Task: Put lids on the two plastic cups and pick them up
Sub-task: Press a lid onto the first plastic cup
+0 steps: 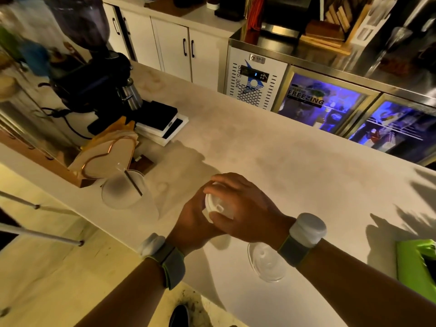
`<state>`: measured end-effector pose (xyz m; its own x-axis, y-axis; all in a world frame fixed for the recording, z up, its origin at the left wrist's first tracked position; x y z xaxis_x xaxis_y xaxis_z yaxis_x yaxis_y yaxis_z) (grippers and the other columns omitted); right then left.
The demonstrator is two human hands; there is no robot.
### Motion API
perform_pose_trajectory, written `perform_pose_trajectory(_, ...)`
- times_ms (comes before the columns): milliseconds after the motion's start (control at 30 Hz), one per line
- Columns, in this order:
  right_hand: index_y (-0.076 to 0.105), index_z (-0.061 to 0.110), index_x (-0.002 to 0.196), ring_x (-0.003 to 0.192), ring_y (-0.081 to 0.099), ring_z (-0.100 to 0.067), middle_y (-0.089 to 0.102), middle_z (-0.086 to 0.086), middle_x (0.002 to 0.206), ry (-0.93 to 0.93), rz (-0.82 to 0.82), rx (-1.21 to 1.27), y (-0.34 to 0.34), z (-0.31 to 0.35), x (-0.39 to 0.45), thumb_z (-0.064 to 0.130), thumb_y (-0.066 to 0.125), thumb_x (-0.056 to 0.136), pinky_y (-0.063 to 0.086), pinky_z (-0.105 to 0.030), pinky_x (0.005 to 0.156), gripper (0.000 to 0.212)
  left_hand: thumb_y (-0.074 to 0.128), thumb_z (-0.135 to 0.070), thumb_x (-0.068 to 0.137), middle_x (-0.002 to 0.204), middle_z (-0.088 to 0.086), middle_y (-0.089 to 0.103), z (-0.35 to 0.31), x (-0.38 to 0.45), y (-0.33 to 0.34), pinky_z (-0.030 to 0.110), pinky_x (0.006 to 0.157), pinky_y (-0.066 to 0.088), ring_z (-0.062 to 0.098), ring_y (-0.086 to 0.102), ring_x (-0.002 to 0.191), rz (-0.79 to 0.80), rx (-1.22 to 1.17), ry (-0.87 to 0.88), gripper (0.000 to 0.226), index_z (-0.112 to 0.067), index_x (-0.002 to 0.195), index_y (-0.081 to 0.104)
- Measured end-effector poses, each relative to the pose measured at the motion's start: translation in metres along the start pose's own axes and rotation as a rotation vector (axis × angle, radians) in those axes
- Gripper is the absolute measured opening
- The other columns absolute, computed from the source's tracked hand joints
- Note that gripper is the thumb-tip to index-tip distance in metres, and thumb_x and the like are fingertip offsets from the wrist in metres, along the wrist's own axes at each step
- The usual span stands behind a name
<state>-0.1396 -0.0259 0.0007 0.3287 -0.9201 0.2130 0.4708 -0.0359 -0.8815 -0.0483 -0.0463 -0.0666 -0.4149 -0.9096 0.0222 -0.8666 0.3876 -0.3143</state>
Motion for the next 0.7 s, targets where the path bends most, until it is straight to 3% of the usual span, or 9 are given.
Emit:
perform_pose_trajectory(67,0.055,0.024,0.128,0.121,0.049,-0.019,0.054,-0.004,0.136,-0.012,0.004,-0.013,0.005,0.004,0.003,0.046,0.057,0.083,0.045,-0.032,0.097,0.05,0.083,-0.055,0.054,0.106,-0.035,0.063,0.007,-0.003,0.0,0.011,0.081,0.049,-0.001,0.062,0.101,-0.005,-0.003,-0.051,0.064,-0.053,0.11,0.053)
perform_pose_trajectory(200,0.057,0.027,0.121,0.114,0.051,-0.019,0.057,-0.001,0.129,-0.009,-0.035,-0.08,0.007,0.008,0.005,0.048,0.052,0.085,0.049,-0.034,0.09,0.042,0.074,-0.053,0.061,0.089,-0.031,0.068,0.014,-0.004,0.003,0.013,0.068,0.051,-0.003,0.065,0.087,-0.005,0.012,-0.086,0.043,-0.039,0.098,0.056)
perform_pose_trajectory(333,0.061,0.025,0.116,0.109,0.053,-0.021,0.06,-0.004,0.126,-0.02,-0.081,-0.13,0.008,0.009,0.006,0.047,0.054,0.083,0.05,-0.034,0.084,0.04,0.078,-0.025,0.077,0.086,-0.018,0.062,0.014,-0.001,0.004,0.006,0.068,0.047,-0.007,0.062,0.086,0.027,0.068,-0.052,0.033,-0.032,0.101,0.057)
perform_pose_trajectory(467,0.063,0.024,0.115,0.108,0.054,-0.021,0.061,-0.004,0.124,-0.024,-0.093,-0.11,0.009,0.01,0.005,0.045,0.057,0.082,0.051,-0.034,0.084,0.039,0.071,-0.02,0.077,0.088,-0.015,0.06,0.01,-0.004,0.002,0.005,0.069,0.047,0.015,0.066,0.082,0.004,-0.006,-0.074,0.025,-0.026,0.097,0.057)
perform_pose_trajectory(533,0.062,0.027,0.118,0.115,0.053,-0.018,0.06,-0.001,0.128,-0.023,-0.083,-0.067,0.007,0.01,0.006,0.047,0.055,0.085,0.051,-0.035,0.089,0.04,0.076,-0.022,0.076,0.099,-0.013,0.061,0.011,-0.005,0.005,0.009,0.077,0.049,0.021,0.064,0.098,0.074,-0.04,-0.103,0.043,-0.013,0.113,0.057)
perform_pose_trajectory(600,0.055,0.033,0.128,0.125,0.047,-0.01,0.054,0.007,0.138,0.007,-0.075,0.154,0.003,0.0,0.004,0.051,0.048,0.091,0.045,-0.028,0.099,0.042,0.083,-0.046,0.066,0.113,-0.023,0.058,0.01,-0.003,0.001,0.011,0.084,0.047,0.006,0.059,0.109,0.094,0.009,-0.102,0.073,-0.025,0.128,0.05)
perform_pose_trajectory(700,0.044,0.041,0.138,0.132,0.041,0.0,0.047,0.023,0.142,0.182,-0.183,0.697,-0.01,-0.039,0.002,0.041,0.038,0.098,0.037,-0.014,0.103,0.04,0.085,-0.057,0.053,0.121,-0.018,0.062,-0.004,0.006,-0.008,0.022,0.093,0.047,0.001,0.057,0.112,0.039,0.01,-0.066,0.086,-0.036,0.128,0.049)
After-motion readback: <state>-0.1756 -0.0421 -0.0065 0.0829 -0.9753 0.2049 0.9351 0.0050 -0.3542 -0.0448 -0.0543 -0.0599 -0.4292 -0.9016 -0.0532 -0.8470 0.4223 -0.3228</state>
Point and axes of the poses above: each hand's wrist, its own x-axis towards the middle knuckle, its own y-axis out of the palm, z = x × y, the point moved 9 cm from there along x, towards the middle knuckle
